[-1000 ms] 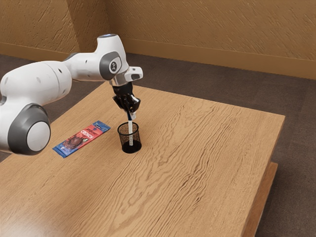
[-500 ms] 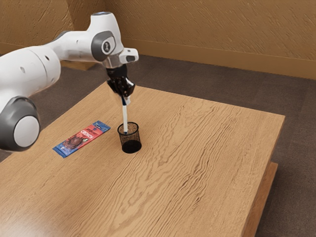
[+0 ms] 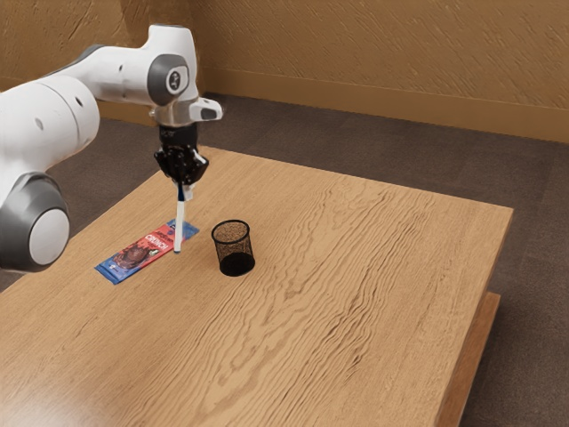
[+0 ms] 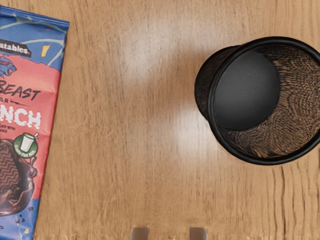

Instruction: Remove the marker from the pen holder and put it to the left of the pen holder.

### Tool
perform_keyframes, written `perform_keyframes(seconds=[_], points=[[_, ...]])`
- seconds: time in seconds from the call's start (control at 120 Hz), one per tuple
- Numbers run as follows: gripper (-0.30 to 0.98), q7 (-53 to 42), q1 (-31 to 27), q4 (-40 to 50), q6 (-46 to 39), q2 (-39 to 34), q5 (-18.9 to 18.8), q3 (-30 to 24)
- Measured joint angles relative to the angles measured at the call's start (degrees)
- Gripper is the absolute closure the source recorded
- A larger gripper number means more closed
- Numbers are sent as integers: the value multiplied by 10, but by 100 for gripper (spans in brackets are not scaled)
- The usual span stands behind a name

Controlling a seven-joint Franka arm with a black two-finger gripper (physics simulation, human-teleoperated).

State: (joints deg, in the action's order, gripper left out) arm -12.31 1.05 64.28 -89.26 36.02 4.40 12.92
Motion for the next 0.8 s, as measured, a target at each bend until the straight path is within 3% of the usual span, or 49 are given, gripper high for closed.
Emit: perform_keyframes(seconds=[0.45, 0.65, 0.8], points=[[78, -1, -39, 53, 59, 40, -24, 11], [37, 0, -42, 54, 69, 51, -18, 11], [18, 0, -42, 63, 72, 18, -19, -20]])
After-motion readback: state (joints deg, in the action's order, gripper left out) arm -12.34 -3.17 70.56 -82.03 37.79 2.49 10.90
